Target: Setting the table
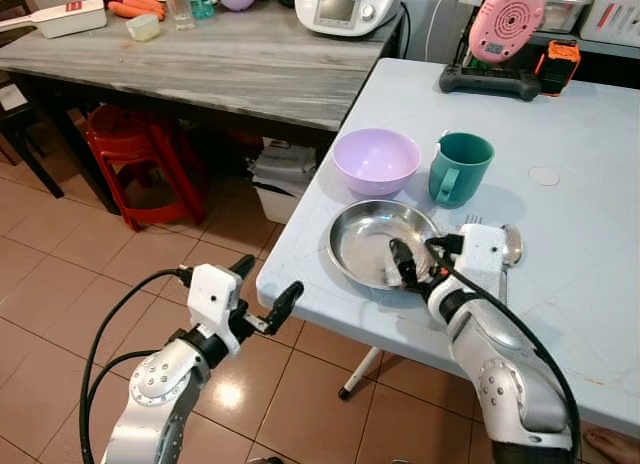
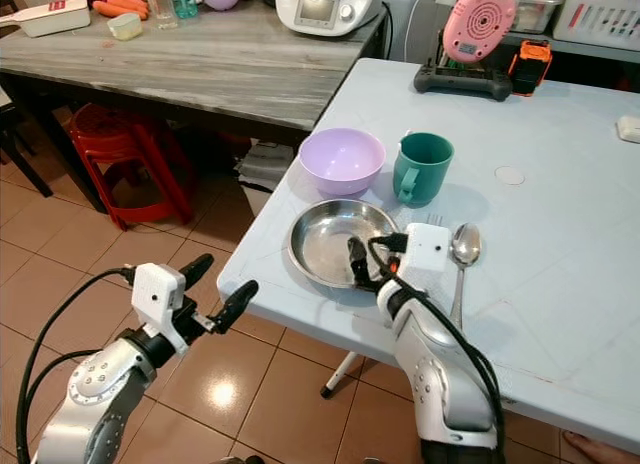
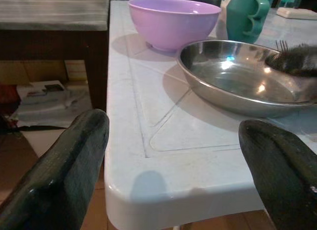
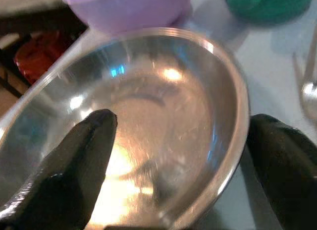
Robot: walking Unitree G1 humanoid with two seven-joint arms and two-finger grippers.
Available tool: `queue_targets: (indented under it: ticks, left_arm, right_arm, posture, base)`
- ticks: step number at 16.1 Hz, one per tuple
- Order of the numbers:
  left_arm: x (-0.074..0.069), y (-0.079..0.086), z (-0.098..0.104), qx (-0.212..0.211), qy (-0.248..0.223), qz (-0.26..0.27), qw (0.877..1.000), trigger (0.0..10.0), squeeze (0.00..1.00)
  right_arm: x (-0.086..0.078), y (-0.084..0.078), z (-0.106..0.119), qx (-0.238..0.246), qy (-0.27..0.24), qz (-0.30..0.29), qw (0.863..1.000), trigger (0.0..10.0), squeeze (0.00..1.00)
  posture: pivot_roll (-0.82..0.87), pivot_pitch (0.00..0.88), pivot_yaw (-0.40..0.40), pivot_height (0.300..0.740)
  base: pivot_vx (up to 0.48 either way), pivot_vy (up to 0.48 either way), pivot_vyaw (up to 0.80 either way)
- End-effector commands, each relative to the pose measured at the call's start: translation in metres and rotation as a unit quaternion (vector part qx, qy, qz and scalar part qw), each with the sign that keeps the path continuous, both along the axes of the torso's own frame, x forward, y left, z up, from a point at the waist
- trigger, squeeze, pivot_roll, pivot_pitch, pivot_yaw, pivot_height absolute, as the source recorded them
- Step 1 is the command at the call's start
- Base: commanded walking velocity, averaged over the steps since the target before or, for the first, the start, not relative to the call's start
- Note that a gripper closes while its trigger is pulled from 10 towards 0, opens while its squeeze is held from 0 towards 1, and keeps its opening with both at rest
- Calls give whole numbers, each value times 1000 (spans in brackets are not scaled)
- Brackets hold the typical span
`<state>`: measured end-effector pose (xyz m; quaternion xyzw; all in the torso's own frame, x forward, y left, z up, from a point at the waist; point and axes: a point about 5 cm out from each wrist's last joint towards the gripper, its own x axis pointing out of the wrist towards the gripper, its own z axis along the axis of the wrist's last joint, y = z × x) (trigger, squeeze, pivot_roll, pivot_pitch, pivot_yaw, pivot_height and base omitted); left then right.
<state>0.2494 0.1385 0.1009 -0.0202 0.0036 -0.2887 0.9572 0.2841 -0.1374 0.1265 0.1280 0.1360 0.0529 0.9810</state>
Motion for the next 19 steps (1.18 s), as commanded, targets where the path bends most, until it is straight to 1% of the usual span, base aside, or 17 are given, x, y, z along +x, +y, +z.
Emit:
queue_targets:
  ticks: [1,4,6,8,9,10,11,13,19]
  left_arm:
    - [-3,-2,3,3,-8,-11,1000,10000,0]
    - [-4,-4,2,2,-5,-21,1000,10000,0]
    - [-5,-5,2,3,-5,-31,1000,10000,0]
    - [-5,-6,2,1,-4,-35,999,10000,0]
    - [-6,-8,2,-3,-3,-38,999,10000,0]
    - [-6,-9,2,-6,-3,-41,999,10000,0]
    - [-9,-11,2,-10,0,-51,999,10000,0]
    - [-10,-13,2,-12,2,-59,998,10000,0]
    - [-10,-14,2,-15,3,-67,998,10000,0]
  right_arm:
    - [0,4,-5,4,19,4,1000,0,0]
    - [3,3,-7,6,25,-2,1000,0,0]
    - [5,2,-7,15,31,-8,999,0,0]
    - [8,3,-6,29,32,-16,999,0,0]
    - [8,2,-7,46,40,-27,998,0,0]
    - [8,2,-8,49,43,-31,997,0,0]
    - [8,1,-9,41,48,-31,998,0,0]
    - [7,1,-12,47,58,-37,997,0,0]
    - [7,1,-15,52,70,-42,995,0,0]
  posture:
    - [-135,119,26,740]
    - [-135,122,27,740]
    - [-135,122,27,740]
    - [-133,121,28,740]
    - [-133,121,28,740]
    - [-133,121,28,740]
    - [-133,121,28,740]
    - [-133,121,28,740]
    - [-133,122,25,740]
  base:
    - [0,0,0]
    - [0,0,0]
    - [0,0,0]
    - [0,0,0]
    - [0,0,0]
    - [0,0,0]
    - [0,0,0]
    - [0,0,0]
    - [0,0,0]
